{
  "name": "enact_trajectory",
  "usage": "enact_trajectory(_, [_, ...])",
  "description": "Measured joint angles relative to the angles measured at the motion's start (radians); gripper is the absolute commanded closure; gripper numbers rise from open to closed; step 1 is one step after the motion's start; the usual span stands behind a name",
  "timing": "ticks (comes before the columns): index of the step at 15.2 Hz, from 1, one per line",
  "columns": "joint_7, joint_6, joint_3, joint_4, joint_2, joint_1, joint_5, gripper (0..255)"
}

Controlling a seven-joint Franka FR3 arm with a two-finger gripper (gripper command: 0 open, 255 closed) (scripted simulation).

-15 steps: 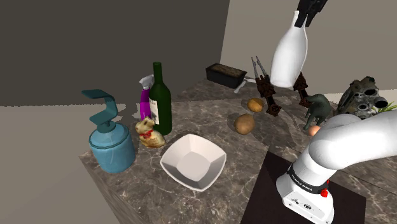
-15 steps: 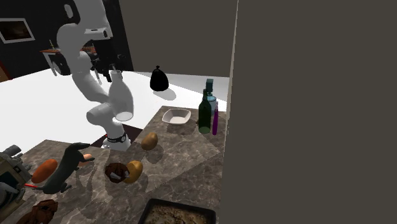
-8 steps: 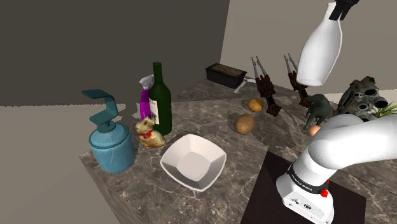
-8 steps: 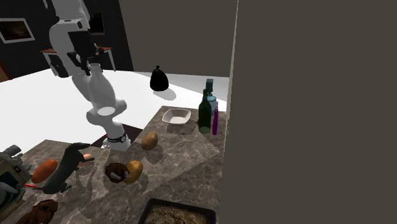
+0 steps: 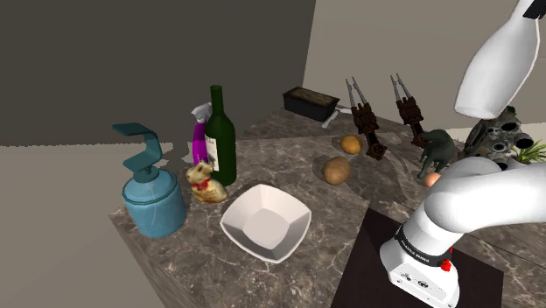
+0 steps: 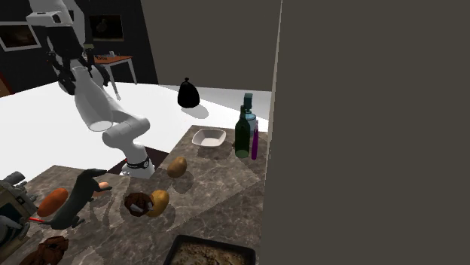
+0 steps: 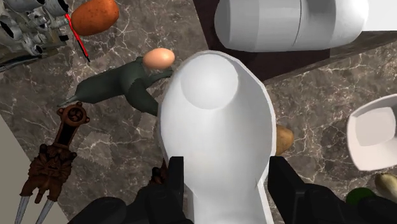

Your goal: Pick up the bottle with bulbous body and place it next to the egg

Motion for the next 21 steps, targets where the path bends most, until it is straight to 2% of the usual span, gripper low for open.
enact_trajectory(3, [-0.018, -0.001, -0.014, -0.028, -0.032, 0.0, -0.022, 255])
enact_trajectory(21, [0.02, 0.169, -0.027, -0.439, -0.273, -0.028, -0.045, 255])
